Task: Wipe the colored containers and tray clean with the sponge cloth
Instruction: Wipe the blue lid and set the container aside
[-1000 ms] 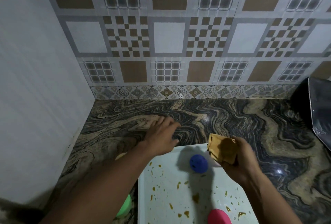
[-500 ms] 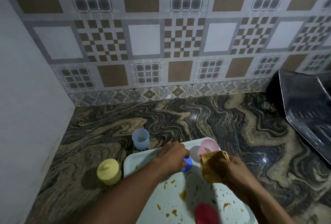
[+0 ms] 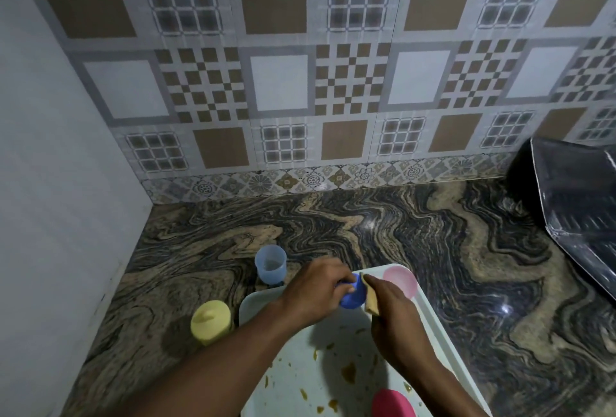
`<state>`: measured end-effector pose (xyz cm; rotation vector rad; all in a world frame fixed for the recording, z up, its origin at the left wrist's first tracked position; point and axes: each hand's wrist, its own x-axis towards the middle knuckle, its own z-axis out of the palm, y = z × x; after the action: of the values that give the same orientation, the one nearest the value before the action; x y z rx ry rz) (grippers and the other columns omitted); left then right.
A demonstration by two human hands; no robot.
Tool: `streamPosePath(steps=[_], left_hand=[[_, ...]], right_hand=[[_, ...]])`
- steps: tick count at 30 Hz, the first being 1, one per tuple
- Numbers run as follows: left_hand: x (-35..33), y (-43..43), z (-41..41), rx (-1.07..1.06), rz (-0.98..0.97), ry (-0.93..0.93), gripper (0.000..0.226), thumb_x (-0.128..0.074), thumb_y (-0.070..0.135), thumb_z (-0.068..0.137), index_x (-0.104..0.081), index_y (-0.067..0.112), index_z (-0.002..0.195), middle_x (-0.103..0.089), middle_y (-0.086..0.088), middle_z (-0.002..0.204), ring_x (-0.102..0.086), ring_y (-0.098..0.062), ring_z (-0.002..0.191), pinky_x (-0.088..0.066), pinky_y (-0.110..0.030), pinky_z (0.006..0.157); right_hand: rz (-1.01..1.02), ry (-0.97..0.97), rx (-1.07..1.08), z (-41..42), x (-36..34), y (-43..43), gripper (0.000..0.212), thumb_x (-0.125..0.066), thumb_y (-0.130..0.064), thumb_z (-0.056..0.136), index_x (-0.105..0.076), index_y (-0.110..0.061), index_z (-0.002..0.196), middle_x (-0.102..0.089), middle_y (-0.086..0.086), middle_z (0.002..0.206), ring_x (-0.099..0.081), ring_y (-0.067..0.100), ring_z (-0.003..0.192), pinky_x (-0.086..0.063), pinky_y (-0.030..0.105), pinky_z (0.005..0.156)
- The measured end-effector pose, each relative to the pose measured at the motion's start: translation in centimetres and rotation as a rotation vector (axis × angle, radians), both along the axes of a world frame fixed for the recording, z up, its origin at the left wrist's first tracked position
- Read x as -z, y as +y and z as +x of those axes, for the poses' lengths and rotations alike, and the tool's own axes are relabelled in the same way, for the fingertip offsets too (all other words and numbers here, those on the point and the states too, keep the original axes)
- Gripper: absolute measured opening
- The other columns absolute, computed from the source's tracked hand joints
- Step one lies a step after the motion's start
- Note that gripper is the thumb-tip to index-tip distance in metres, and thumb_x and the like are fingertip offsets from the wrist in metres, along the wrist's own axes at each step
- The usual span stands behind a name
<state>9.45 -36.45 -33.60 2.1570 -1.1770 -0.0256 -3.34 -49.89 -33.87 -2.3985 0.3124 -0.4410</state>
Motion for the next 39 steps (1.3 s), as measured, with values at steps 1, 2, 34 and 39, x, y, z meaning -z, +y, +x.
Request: streamPosePath(steps=[1, 2, 34, 39], left_hand=[[-0.2, 0.3, 0.1, -0.008, -0.021, -0.015, 0.017, -0.07, 0.021, 0.089, -0.075, 0.007, 0.096, -0.069, -0.009, 0.093, -0.061, -0.025, 0.087, -0.048, -0.032, 0.078], [-0.2, 0.6, 0.2, -0.017, -0.033, -0.026, 0.017, -0.069, 0.021, 0.089, -0.075, 0.006, 0.096, -0.068, -0.01, 0.093, -0.061, -0.026, 0.087, -0.047, -0.033, 0.078], [-3.1, 2.2, 1.7, -0.12, -0.033, 0.576, 0.035, -0.062, 0.041, 0.094, -0.072, 0.01, 0.083, -0.059, -0.004, 0.067, -0.049, -0.02, 0.06, -0.044, -0.034, 0.06], [-3.8, 2.4, 2.2, 0.019, 0.036, 0.716, 0.02, -0.066, 0.027, 0.095, -0.073, 0.014, 0.083, -0.067, -0.002, 0.077, -0.057, -0.011, 0.071, -0.048, -0.029, 0.07]], right_hand=[[-0.04, -0.008, -0.02, 0.1, 0.3, 0.1, 0.07, -0.046, 0.005, 0.061, -0.066, -0.013, 0.126, -0.068, -0.005, 0.117, -0.058, 0.014, 0.106, -0.042, 0.02, 0.091], [-0.077, -0.015, -0.041, 0.0, 0.6, 0.0, 0.074, -0.046, 0.006, 0.059, -0.065, -0.012, 0.128, -0.067, -0.002, 0.122, -0.057, 0.016, 0.111, -0.045, 0.025, 0.093], [0.88, 0.09, -0.062, 2.8, -2.7, -0.2, 0.008, -0.065, -0.019, 0.096, -0.066, -0.011, 0.097, -0.072, 0.005, 0.076, -0.061, 0.019, 0.071, -0.048, 0.036, 0.066], [0.939, 0.085, -0.13, 2.7, -3.4, -0.7, 0.017, -0.066, -0.014, 0.095, -0.063, 0.002, 0.101, -0.069, 0.015, 0.078, -0.061, 0.021, 0.068, -0.052, 0.035, 0.061]])
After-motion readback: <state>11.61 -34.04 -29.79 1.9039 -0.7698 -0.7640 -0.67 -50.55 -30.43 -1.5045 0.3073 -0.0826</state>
